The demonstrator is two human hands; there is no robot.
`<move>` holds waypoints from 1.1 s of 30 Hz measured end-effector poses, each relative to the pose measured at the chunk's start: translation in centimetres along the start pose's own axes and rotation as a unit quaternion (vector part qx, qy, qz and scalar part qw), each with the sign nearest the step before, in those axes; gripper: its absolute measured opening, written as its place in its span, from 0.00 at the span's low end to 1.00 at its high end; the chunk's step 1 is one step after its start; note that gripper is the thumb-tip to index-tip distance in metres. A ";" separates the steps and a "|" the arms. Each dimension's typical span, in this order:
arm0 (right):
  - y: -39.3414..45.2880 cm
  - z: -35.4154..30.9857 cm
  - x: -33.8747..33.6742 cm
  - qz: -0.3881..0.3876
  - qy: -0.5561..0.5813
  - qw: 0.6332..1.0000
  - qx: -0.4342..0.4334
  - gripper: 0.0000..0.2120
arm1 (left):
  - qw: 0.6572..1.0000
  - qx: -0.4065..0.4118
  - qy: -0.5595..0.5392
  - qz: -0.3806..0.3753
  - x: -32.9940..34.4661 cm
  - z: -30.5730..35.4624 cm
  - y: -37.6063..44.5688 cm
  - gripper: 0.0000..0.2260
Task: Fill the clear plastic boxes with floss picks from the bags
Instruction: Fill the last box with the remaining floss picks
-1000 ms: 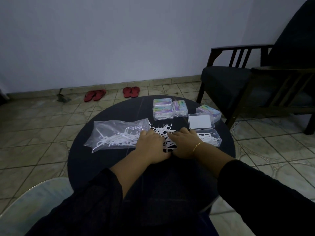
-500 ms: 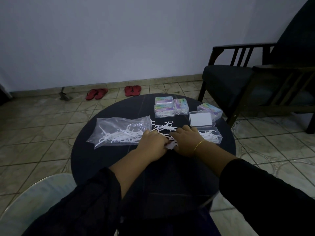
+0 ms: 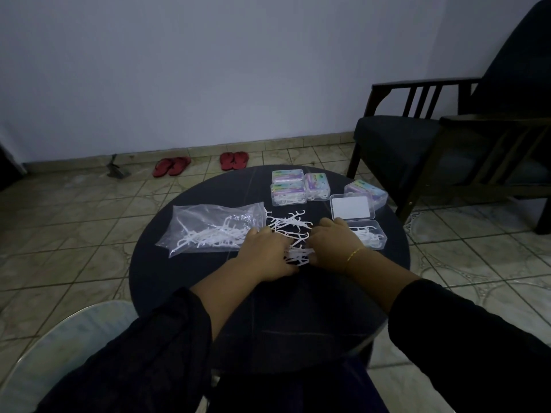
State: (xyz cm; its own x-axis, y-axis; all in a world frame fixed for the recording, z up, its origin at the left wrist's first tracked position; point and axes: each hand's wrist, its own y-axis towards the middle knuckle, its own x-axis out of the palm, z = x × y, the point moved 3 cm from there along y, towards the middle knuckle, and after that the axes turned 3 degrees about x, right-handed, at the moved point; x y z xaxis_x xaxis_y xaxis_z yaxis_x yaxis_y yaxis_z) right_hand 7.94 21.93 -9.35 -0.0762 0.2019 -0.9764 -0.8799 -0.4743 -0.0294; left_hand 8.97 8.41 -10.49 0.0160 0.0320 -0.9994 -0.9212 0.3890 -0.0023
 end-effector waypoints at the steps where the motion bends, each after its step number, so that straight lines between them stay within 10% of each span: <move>1: -0.1 0.2 -0.2 0.005 -0.005 1.000 -0.004 0.15 | 1.000 -0.001 0.001 -0.003 0.0 0.0 0.0 0.16; 22: -2.7 9.2 -1.5 0.025 -0.030 0.993 0.108 0.15 | 0.998 0.016 0.025 -0.062 0.1 1.5 2.7 0.22; 33: -2.2 10.0 1.5 -0.033 -0.003 0.991 0.127 0.16 | 0.990 0.025 0.129 -0.048 -0.4 2.4 3.6 0.08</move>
State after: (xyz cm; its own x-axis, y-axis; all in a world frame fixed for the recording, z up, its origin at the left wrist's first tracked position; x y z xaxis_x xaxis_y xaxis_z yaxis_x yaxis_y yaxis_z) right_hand 5.07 31.82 -8.57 -0.0177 0.2310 -0.9728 -0.9728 -0.2286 -0.0366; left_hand 6.60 11.94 -10.01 -0.0024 -0.2409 -0.9705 -0.8997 0.4241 -0.1031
